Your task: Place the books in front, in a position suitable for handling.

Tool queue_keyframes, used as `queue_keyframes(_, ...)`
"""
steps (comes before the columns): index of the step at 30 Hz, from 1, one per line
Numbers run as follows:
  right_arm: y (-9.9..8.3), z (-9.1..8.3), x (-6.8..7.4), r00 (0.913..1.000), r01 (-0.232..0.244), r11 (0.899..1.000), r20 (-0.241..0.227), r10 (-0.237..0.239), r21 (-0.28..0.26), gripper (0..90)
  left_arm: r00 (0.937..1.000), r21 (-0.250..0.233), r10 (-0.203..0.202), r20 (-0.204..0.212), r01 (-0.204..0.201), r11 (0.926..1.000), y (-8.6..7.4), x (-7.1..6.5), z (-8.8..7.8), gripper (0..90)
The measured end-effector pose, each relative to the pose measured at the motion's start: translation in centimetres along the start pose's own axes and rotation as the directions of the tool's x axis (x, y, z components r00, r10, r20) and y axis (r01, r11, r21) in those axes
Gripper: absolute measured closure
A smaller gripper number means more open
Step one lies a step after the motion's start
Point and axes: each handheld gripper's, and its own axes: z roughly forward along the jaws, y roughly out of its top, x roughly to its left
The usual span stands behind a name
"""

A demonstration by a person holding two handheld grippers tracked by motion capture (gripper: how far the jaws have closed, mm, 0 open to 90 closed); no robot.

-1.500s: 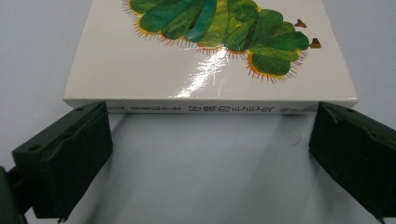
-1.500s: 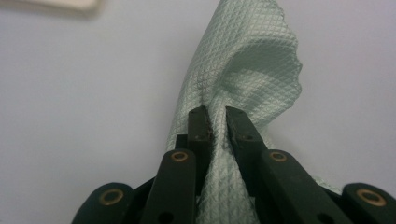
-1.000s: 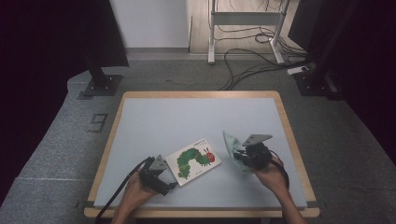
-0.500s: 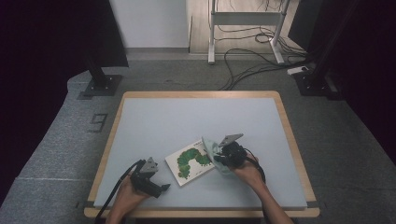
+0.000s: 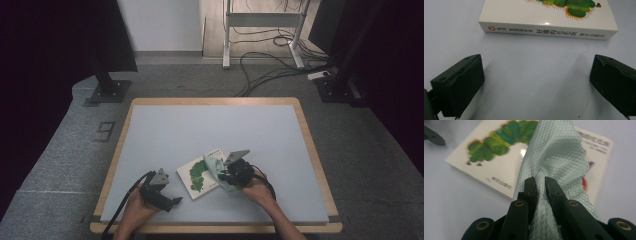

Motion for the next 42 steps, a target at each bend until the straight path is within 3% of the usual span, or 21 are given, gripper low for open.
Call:
queue_keyframes(10, 1.8, 1.9, 3.7, 0.9922, 0.058, 0.998, -0.11, -0.059, -0.012, 79.0, 1.0, 0.0, 0.0, 0.0, 0.0, 1.0, 0.0, 0.0, 0.0, 0.0)
queue_keyframes(19, 3.0, 3.1, 6.0, 0.9792, 0.113, 0.994, -0.169, -0.113, -0.01, 78.8, 1.0, 0.0, 0.0, 0.0, 0.0, 1.0, 0.0, 0.0, 0.0, 0.0)
queue_keyframes(25, 4.0, 4.1, 6.0, 0.976, 0.114, 0.993, -0.184, -0.115, -0.02, 79.2, 1.0, 0.0, 0.001, 0.0, -0.001, 1.0, 0.0, 0.0, 0.0, 0.0)
queue_keyframes(35, 6.3, 6.0, 4.7, 0.9828, 0.105, 0.994, -0.151, -0.106, -0.014, 79.4, 1.0, -0.002, -0.001, 0.001, 0.001, 1.0, 0.0, 0.0, 0.0, 0.0)
queue_keyframes(42, 5.7, 5.4, 3.4, 0.9893, 0.085, 0.996, -0.117, -0.087, -0.016, 79.5, 1.0, -0.002, 0.0, 0.0, 0.0, 1.0, 0.0, 0.0, 0.0, 0.0)
